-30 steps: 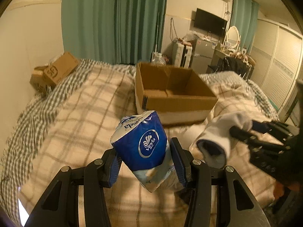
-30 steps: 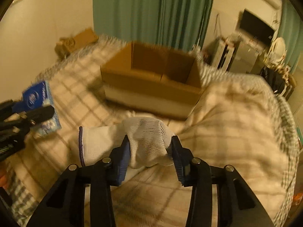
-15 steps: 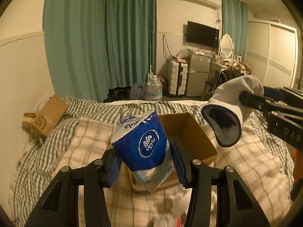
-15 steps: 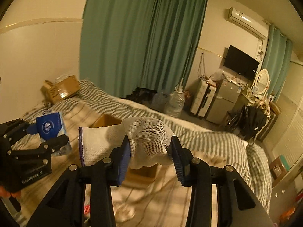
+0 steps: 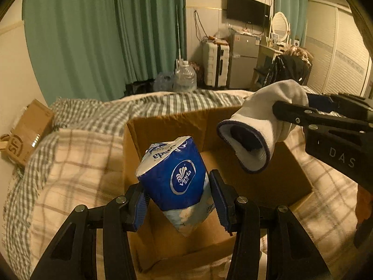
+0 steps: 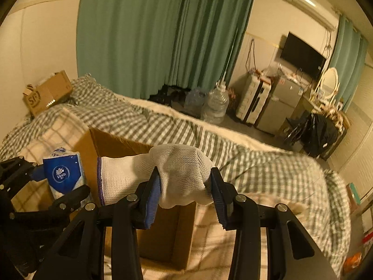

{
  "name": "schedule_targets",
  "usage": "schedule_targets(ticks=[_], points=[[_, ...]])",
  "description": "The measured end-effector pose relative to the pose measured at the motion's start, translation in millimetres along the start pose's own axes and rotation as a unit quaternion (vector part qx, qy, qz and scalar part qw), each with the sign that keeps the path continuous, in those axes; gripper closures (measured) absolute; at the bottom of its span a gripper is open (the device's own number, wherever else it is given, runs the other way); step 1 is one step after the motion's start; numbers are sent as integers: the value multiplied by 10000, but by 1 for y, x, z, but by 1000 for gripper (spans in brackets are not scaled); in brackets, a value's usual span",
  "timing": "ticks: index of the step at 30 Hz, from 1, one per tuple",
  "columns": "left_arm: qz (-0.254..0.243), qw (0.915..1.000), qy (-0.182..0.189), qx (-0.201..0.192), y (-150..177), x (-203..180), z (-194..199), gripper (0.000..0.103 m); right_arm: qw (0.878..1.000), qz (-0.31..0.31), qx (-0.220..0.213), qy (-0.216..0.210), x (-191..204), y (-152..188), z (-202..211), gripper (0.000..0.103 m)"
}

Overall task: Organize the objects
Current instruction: 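Carry both items over the cardboard box and open both tools to drop them, then grasp the clear plastic container with the left tool while the right tool grasps the white cloth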

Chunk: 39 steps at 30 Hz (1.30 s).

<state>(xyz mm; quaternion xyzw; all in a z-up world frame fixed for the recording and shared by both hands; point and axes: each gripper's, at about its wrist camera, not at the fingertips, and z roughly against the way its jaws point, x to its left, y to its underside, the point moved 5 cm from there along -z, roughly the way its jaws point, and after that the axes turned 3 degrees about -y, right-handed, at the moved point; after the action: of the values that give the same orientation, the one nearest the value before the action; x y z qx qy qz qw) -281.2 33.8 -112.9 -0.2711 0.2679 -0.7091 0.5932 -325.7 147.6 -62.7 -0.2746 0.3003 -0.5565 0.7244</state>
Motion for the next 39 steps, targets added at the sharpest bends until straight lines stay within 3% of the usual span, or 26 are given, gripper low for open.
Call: schedule_targets(ticks=[2,4,5,6,15,21,25,31,39], points=[[9,10000,48,15,3,2,0,43,9998,-130,9,-150,-2,5,-7,59],[15,10000,-15,-1,3,4,2,29,9995,-254,-21,-164,-8,6,-6,51],[9,10000,-65,-40,2,6,5,16,9994,-319,-111,-99,-11,5,0,42],[-9,9999,-101,-100,2,5,11,12,9991,-376,-194,-72,-15,4,7,30],[307,9988,-175,-349,14,24,92,12,9968,-543,-570,-168,-31,5,106,23],[478,9961,-352,-653,40,36,161,12,9965,-334,-751,-141,-18,28,185,19],[634,9948,-444,-668,69,42,181,12,9965,-191,-793,-175,-5,51,218,18],[744,9962,-334,-298,124,31,167,12,9974,-161,-645,-275,24,100,222,18],[363,9980,-94,517,175,-7,105,12,9993,-9,-62,-355,51,160,163,18]])
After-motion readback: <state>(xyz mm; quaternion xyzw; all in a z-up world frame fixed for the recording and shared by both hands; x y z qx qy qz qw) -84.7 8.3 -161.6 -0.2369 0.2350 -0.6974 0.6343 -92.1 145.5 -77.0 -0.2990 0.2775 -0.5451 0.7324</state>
